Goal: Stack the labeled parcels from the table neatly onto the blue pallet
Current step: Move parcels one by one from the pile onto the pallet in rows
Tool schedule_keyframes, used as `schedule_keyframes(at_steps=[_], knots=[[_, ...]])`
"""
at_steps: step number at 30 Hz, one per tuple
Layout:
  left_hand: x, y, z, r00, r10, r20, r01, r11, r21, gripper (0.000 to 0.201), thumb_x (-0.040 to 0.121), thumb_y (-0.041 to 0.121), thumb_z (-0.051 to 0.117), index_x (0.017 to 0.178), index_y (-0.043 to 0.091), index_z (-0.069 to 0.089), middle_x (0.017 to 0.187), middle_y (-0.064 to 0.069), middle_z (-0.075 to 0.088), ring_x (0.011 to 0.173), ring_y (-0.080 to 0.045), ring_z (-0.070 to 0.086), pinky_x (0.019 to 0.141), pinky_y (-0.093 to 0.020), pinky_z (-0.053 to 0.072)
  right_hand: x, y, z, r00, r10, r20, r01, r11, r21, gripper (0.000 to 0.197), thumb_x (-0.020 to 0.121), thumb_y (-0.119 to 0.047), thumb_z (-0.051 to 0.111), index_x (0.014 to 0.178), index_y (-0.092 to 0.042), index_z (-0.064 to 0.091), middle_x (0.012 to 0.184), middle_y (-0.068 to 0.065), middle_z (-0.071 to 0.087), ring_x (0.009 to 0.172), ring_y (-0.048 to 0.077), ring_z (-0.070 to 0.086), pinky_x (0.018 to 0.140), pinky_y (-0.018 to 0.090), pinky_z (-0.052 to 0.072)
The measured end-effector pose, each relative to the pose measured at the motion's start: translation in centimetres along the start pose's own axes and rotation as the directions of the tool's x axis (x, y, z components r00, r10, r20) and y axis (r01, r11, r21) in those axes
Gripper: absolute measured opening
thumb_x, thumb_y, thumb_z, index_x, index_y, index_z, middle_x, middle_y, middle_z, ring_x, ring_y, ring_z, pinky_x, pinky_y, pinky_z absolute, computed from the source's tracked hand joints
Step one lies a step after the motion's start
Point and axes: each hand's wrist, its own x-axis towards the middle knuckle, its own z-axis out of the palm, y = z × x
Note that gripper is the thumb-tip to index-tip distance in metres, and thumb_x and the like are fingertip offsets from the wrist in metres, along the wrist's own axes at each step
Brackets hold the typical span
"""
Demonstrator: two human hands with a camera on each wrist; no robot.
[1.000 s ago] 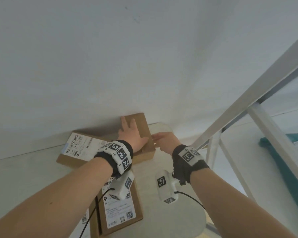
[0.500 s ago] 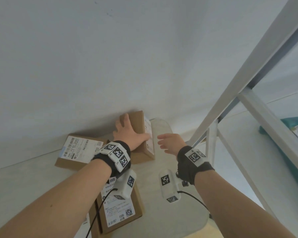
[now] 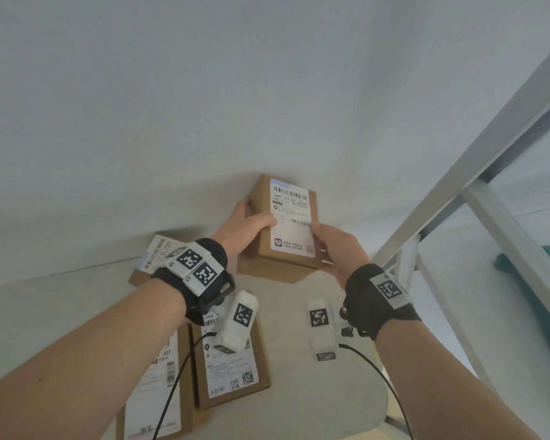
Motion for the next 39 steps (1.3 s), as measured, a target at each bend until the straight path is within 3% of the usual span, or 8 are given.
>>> schedule_keyframes(at_steps=[8,16,20,23,26,30,33,39], knots=[[-5.1,-2.0,-5.8,0.981,0.102,-0.164,-0.117,0.989,-0.086,0.066,0.086,0.037,0.06,0.144,0.024,0.031,0.119,-0.003,0.064,0.097,-0.021,0.067,0.093,-0.044,0.051,-4.6,-1.5,5.7,0.984,-0.114,0.137,0.124,0.99,-0.07,0.03,0.09,-0.03,0.061,0.116,-0.017,0.065,0.099,0.004,0.072,0.088,0.019,0.067,0.068,0.029,0.052],[-15.5,-6.8,-14.3,0.928,0.146,-0.342,-0.2,0.971,-0.129,0.06,0.089,0.038,0.057,0.142,0.025,0.033,0.107,0.001,0.068,0.09,-0.018,0.069,0.087,-0.041,0.055,-11.9,0.6,16.2,0.945,-0.158,0.288,0.199,0.972,-0.123,0.027,0.089,-0.029,0.061,0.114,-0.018,0.065,0.1,0.003,0.072,0.089,0.018,0.066,0.07,0.029,0.053],[-22.2,-11.0,-19.1,0.877,0.132,-0.462,-0.232,0.959,-0.166,0.052,0.089,0.038,0.056,0.137,0.026,0.04,0.102,0.006,0.068,0.084,-0.012,0.069,0.081,-0.037,0.057,-16.8,3.4,22.6,0.915,-0.145,0.376,0.21,0.968,-0.135,0.028,0.089,-0.026,0.062,0.114,-0.015,0.064,0.1,0.004,0.072,0.082,0.016,0.067,0.064,0.025,0.052],[-27.5,-14.6,-22.7,0.839,0.115,-0.532,-0.243,0.954,-0.176,0.054,0.088,0.04,0.057,0.137,0.026,0.041,0.107,0.004,0.068,0.086,-0.012,0.069,0.082,-0.037,0.057,-20.7,6.1,27.5,0.887,-0.134,0.443,0.222,0.963,-0.153,0.028,0.089,-0.022,0.062,0.115,-0.012,0.063,0.102,0.005,0.072,0.083,0.017,0.066,0.07,0.027,0.054],[-33.1,-18.3,-26.3,0.801,0.089,-0.591,-0.252,0.947,-0.2,0.05,0.089,0.037,0.057,0.135,0.021,0.045,0.108,0.003,0.068,0.088,-0.013,0.069,0.083,-0.037,0.056,-25.0,9.1,32.5,0.856,-0.118,0.503,0.235,0.956,-0.176,0.027,0.089,-0.023,0.062,0.114,-0.015,0.064,0.096,0.002,0.071,0.08,0.015,0.064,0.067,0.024,0.05],[-40.5,-22.3,-31.0,0.725,0.048,-0.687,-0.277,0.934,-0.227,0.025,0.092,0.027,0.054,0.115,0.017,0.056,0.103,0.003,0.066,0.081,-0.008,0.064,0.068,-0.021,0.052,-30.5,12.2,39.4,0.813,-0.112,0.571,0.269,0.942,-0.198,0.03,0.086,-0.022,0.065,0.115,-0.016,0.064,0.087,-0.001,0.071,0.075,0.013,0.064,0.06,0.022,0.048],[-45.3,-24.5,-35.0,0.7,0.003,-0.714,-0.255,0.935,-0.246,0.019,0.091,0.026,0.055,0.108,0.018,0.061,0.111,-0.004,0.068,0.098,-0.02,0.065,0.092,-0.037,0.051,-34.4,13.6,44.1,0.771,-0.104,0.628,0.298,0.931,-0.212,0.032,0.085,-0.022,0.067,0.116,-0.015,0.063,0.086,-0.001,0.071,0.074,0.013,0.066,0.06,0.022,0.049],[-52.3,-27.9,-41.2,0.63,-0.088,-0.772,-0.211,0.937,-0.28,0.021,0.089,0.022,0.057,0.102,0.008,0.064,0.108,-0.012,0.068,0.098,-0.028,0.064,0.093,-0.041,0.05,-40.0,15.9,51.9,0.707,-0.072,0.704,0.347,0.903,-0.255,0.034,0.084,-0.023,0.068,0.116,-0.013,0.062,0.09,0.003,0.07,0.078,0.016,0.065,0.068,0.026,0.051]])
